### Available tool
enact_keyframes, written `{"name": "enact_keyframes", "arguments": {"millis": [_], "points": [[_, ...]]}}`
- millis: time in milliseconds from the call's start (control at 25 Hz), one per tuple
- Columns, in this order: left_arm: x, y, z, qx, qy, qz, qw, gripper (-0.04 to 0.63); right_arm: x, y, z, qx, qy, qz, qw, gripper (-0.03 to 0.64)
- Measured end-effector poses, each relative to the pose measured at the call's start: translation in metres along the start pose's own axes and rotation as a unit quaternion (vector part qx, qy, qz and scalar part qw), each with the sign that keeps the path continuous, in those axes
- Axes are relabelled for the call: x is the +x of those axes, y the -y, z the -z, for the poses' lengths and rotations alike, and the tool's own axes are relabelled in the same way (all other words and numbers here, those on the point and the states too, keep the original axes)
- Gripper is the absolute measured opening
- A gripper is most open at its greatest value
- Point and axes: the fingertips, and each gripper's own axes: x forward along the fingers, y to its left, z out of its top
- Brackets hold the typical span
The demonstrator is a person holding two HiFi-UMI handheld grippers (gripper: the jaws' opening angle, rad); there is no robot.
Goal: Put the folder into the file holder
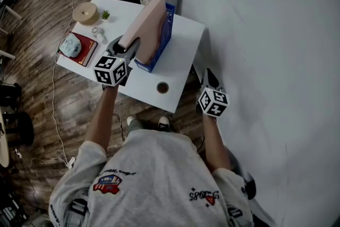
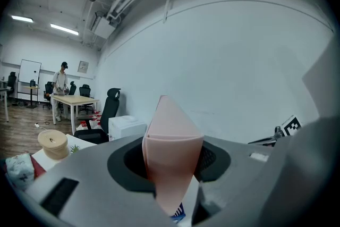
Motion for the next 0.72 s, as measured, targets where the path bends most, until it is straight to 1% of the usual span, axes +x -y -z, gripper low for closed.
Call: {"name": "enact_keyframes", "arguments": {"millis": [200,480,720], "points": [[0.009,-0.001,0.007,0.004,-0.013,0.002,0.9999,0.156,0.003,0.002,0.001,0.002,-0.002,0.002,1.0,0.002],[0.02,-0.003,0.022,-0.003,-0.035,0.002,0.9994,0.16,0.004,0.004,0.001,0.004,-0.005,0.006,1.0,0.002],[0.029,0.002,0.036,0.007,-0.051,0.002,0.9987,0.163,0.004,0.01,0.002,0.005,-0.006,0.012,1.0,0.002]]}}
